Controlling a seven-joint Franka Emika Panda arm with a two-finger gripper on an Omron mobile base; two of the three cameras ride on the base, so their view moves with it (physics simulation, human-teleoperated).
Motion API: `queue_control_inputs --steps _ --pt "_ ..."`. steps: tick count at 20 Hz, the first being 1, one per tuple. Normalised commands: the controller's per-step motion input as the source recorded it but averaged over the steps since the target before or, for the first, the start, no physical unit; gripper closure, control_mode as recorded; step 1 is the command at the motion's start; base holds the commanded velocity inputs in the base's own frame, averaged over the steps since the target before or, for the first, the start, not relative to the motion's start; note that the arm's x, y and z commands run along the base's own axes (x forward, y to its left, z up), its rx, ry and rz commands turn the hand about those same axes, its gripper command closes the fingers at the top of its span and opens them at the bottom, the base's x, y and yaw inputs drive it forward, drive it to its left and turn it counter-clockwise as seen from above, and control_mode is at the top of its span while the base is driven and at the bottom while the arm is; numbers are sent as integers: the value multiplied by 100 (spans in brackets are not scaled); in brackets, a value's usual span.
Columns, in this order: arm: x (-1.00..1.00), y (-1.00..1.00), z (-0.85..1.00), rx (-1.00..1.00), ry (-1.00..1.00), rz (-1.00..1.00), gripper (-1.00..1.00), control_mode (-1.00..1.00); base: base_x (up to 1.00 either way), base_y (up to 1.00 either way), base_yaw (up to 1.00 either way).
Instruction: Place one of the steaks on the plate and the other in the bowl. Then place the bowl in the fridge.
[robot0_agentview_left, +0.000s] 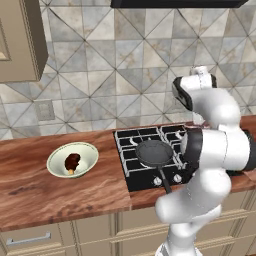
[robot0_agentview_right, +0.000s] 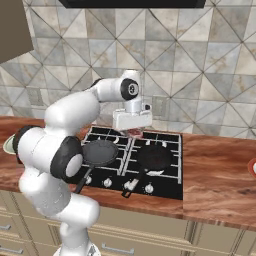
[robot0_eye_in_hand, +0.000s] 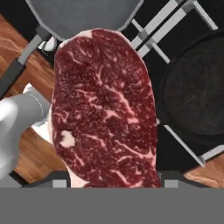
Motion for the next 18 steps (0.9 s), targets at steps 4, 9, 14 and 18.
queue_control_inputs --steps 4,9,14,18 --pt "-99 85 37 -25 -39 0 100 -100 0 0 0" --pt "-67 12 69 -3 -21 8 100 -100 0 0 0" --pt "-26 12 56 18 1 7 100 -100 0 0 0" --pt "-26 56 9 14 -12 7 100 -100 0 0 0"
